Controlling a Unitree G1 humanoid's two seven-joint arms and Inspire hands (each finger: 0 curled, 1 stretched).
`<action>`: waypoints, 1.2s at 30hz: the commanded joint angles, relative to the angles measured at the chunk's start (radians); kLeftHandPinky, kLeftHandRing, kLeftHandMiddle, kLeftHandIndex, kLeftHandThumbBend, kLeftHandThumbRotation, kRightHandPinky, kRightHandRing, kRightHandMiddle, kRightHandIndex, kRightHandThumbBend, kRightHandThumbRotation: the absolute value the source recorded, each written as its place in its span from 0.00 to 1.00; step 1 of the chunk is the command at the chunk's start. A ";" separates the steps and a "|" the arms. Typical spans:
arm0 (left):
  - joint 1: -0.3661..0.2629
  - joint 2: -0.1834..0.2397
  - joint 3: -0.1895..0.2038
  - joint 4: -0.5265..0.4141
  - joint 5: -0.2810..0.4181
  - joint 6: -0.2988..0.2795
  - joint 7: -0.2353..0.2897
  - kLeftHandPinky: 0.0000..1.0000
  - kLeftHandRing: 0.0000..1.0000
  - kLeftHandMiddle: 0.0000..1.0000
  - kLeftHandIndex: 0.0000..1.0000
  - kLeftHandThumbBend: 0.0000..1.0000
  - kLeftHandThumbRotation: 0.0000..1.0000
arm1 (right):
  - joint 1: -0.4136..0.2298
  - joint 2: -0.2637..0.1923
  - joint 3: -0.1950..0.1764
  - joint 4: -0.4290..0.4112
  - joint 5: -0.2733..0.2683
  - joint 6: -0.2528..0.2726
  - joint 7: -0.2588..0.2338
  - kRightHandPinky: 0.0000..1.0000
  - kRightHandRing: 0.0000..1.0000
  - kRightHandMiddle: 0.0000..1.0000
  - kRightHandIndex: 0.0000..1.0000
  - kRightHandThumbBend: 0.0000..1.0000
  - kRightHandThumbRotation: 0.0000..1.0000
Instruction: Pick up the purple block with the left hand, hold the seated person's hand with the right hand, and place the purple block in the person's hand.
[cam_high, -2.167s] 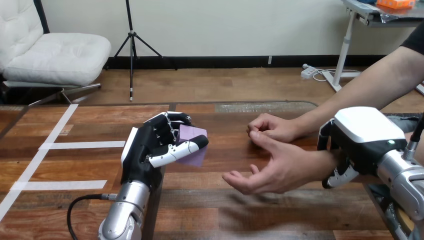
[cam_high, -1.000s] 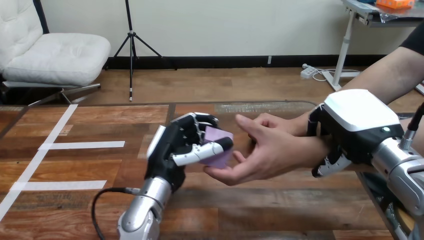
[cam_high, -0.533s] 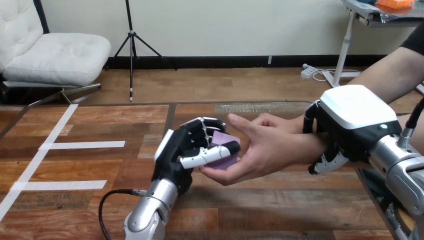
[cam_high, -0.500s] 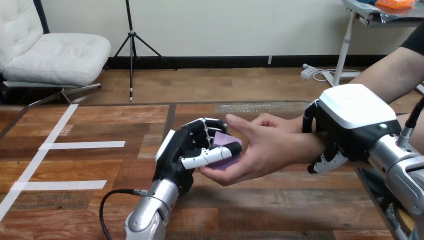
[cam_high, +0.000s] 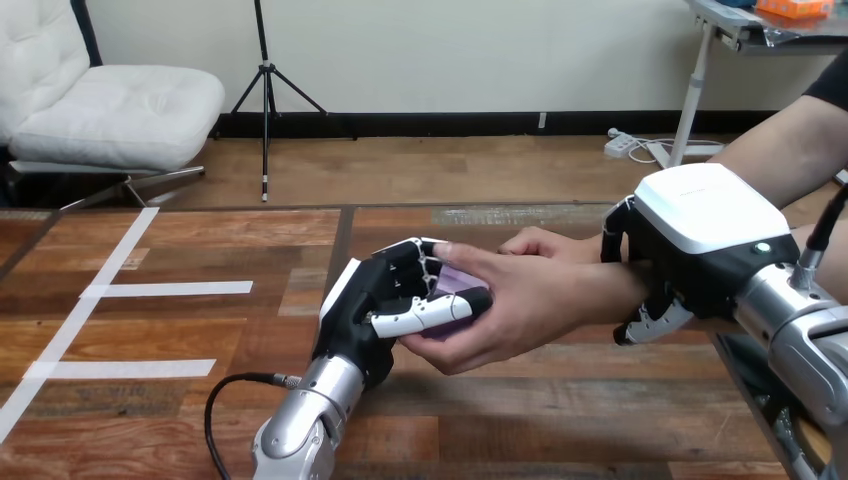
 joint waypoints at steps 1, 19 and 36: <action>-0.089 -0.025 -0.023 -0.035 0.007 -0.003 -0.004 0.37 0.43 0.48 0.49 0.99 0.07 | -0.083 -0.008 -0.015 -0.036 -0.021 0.006 0.012 0.32 0.40 0.47 0.49 0.83 0.00; -0.086 -0.027 -0.047 -0.022 0.025 -0.017 -0.002 0.37 0.43 0.48 0.49 0.99 0.10 | -0.112 -0.007 -0.013 -0.034 -0.023 -0.013 0.027 0.33 0.40 0.48 0.50 0.80 0.00; -0.082 -0.016 -0.055 -0.012 0.041 -0.031 0.006 0.37 0.43 0.48 0.49 0.98 0.11 | -0.118 -0.005 -0.010 -0.023 -0.036 -0.022 0.032 0.30 0.38 0.46 0.50 0.81 0.00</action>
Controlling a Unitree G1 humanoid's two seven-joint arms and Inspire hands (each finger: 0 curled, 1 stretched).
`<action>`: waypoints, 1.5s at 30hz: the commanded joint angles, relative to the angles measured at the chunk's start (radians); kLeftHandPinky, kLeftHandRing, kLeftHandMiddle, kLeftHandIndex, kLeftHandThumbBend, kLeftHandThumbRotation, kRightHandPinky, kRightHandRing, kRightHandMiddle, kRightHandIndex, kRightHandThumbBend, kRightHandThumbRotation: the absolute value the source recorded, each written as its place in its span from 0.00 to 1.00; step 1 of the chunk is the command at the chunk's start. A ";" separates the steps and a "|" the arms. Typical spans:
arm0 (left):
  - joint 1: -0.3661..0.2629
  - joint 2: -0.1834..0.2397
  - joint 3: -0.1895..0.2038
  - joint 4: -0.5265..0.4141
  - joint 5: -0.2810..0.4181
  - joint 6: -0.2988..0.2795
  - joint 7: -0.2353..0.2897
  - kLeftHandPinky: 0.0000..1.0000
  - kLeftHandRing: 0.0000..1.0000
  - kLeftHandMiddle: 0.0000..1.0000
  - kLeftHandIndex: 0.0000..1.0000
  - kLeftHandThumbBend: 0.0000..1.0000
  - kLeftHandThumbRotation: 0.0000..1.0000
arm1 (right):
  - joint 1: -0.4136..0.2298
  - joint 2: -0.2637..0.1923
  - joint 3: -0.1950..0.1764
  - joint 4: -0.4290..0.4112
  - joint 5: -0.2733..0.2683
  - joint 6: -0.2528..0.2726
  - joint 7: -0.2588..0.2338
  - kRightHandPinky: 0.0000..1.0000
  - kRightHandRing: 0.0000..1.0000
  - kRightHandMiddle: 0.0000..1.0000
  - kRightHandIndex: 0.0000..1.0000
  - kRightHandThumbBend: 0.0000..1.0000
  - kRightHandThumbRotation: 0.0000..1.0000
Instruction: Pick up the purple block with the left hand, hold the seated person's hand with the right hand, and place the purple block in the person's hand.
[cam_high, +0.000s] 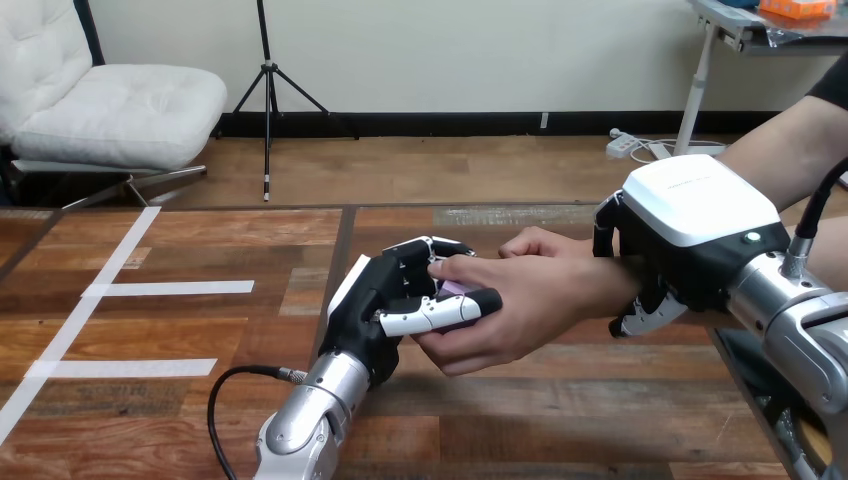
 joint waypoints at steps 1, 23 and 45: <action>-0.075 -0.018 -0.023 -0.011 0.015 -0.024 -0.004 0.37 0.43 0.48 0.49 0.98 0.11 | -0.084 -0.004 -0.016 -0.024 -0.015 0.006 -0.001 0.30 0.38 0.46 0.50 0.81 0.00; -0.074 -0.013 -0.017 -0.005 0.015 -0.025 -0.008 0.37 0.43 0.49 0.50 0.97 0.11 | -0.077 -0.016 -0.019 0.000 -0.034 -0.038 -0.036 0.28 0.36 0.45 0.51 0.83 0.00; -0.072 -0.009 -0.015 -0.008 0.018 -0.034 0.000 0.40 0.46 0.51 0.51 0.97 0.12 | -0.061 -0.030 -0.028 0.016 -0.082 -0.069 -0.059 0.43 0.53 0.59 0.63 0.86 0.00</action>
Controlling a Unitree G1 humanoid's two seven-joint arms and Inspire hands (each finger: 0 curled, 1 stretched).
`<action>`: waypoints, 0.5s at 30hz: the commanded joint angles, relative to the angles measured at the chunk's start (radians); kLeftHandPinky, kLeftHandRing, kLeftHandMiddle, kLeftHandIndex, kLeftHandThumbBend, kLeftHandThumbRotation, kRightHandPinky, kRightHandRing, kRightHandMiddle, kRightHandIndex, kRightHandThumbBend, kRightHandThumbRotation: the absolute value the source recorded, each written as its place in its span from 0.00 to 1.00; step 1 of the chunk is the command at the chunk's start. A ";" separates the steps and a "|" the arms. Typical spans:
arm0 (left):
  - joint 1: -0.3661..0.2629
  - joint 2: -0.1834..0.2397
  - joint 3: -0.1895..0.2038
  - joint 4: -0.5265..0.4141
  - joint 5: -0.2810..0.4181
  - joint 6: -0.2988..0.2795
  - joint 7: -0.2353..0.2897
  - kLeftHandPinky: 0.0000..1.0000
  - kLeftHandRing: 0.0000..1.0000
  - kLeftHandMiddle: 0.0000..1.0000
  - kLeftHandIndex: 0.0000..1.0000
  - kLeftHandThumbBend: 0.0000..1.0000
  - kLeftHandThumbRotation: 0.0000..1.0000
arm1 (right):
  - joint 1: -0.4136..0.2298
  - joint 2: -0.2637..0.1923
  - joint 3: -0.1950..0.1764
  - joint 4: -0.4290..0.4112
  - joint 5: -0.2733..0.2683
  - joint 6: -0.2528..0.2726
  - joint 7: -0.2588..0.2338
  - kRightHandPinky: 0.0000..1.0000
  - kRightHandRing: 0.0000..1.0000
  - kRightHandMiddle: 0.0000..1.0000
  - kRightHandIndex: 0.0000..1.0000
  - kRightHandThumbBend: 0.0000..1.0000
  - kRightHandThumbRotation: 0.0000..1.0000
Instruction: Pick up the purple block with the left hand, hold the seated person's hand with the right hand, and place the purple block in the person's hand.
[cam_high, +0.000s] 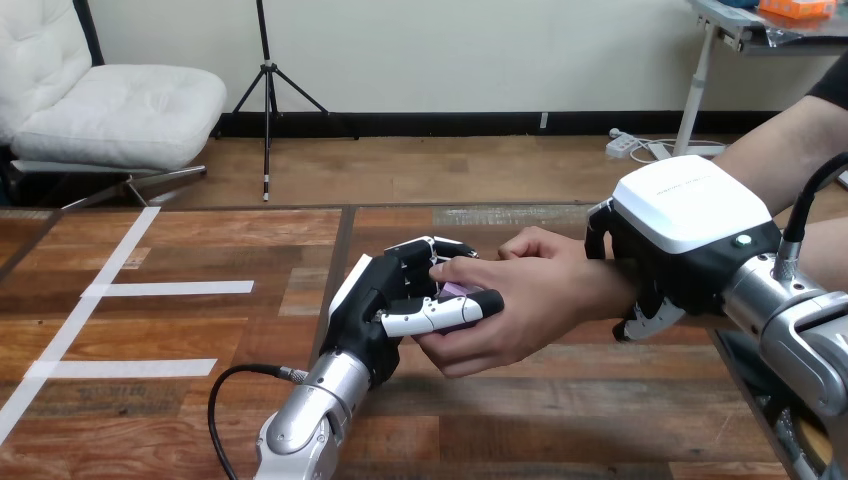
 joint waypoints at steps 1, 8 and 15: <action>-0.072 -0.008 -0.017 -0.009 0.013 -0.030 0.002 0.41 0.47 0.52 0.52 0.97 0.12 | -0.057 -0.027 -0.029 0.004 -0.021 -0.006 -0.050 0.43 0.53 0.60 0.63 0.86 0.00; -0.068 0.007 -0.031 -0.016 0.032 -0.053 -0.015 0.48 0.54 0.59 0.60 0.97 0.18 | -0.046 -0.025 -0.042 0.009 -0.005 -0.017 -0.068 0.48 0.57 0.63 0.66 0.87 0.00; -0.065 0.021 -0.048 -0.015 0.062 -0.093 -0.009 0.61 0.66 0.71 0.71 0.97 0.26 | -0.034 -0.027 -0.052 0.009 0.007 -0.024 -0.080 0.53 0.61 0.66 0.69 0.87 0.00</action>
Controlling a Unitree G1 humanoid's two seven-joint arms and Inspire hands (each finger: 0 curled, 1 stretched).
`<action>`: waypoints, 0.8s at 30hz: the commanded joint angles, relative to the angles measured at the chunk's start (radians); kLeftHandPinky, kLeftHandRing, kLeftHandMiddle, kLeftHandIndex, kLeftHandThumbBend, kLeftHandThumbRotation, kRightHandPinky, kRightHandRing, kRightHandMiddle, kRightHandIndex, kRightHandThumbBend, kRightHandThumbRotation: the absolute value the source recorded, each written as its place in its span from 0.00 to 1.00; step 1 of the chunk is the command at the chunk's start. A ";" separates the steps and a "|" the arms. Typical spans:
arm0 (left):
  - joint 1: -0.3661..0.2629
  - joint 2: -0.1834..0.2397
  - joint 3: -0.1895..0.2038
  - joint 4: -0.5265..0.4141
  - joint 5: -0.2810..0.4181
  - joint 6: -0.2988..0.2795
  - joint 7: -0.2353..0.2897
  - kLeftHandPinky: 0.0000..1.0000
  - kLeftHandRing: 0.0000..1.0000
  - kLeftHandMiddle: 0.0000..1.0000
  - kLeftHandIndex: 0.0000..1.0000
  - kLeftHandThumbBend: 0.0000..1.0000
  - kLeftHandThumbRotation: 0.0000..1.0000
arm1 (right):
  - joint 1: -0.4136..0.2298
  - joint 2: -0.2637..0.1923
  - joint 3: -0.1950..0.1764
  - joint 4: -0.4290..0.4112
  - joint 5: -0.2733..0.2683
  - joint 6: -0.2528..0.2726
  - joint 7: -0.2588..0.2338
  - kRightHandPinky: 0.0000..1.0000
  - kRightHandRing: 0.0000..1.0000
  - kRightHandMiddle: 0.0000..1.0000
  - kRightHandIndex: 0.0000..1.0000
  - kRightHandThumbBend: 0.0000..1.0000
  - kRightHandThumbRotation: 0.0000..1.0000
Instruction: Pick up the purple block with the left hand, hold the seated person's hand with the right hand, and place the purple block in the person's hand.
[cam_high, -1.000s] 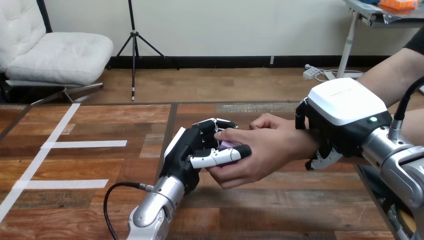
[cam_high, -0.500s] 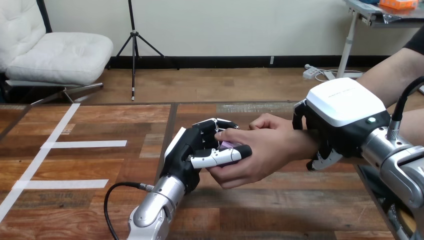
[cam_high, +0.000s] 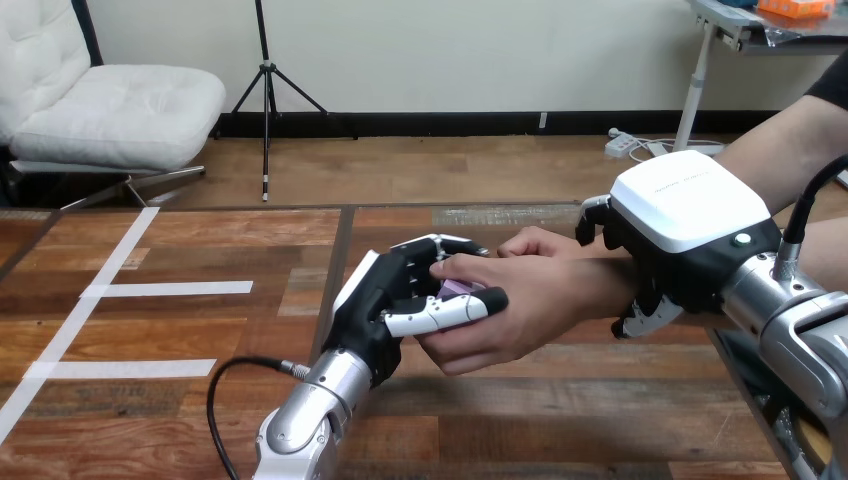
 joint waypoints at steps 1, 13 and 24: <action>-0.064 0.010 -0.025 -0.015 0.023 -0.047 -0.002 0.62 0.68 0.72 0.73 0.97 0.27 | -0.033 -0.027 -0.051 0.000 0.010 -0.004 -0.047 0.53 0.61 0.66 0.69 0.88 0.00; -0.051 0.010 -0.008 -0.031 -0.019 -0.062 -0.023 0.67 0.74 0.78 0.79 0.97 0.29 | 0.017 -0.004 -0.090 -0.036 0.054 -0.015 -0.102 0.54 0.63 0.67 0.69 0.89 0.01; -0.026 0.013 0.009 -0.063 -0.055 -0.076 -0.030 0.66 0.73 0.77 0.78 0.96 0.28 | 0.084 0.033 -0.124 -0.100 0.099 -0.001 -0.164 0.53 0.62 0.66 0.67 0.90 0.01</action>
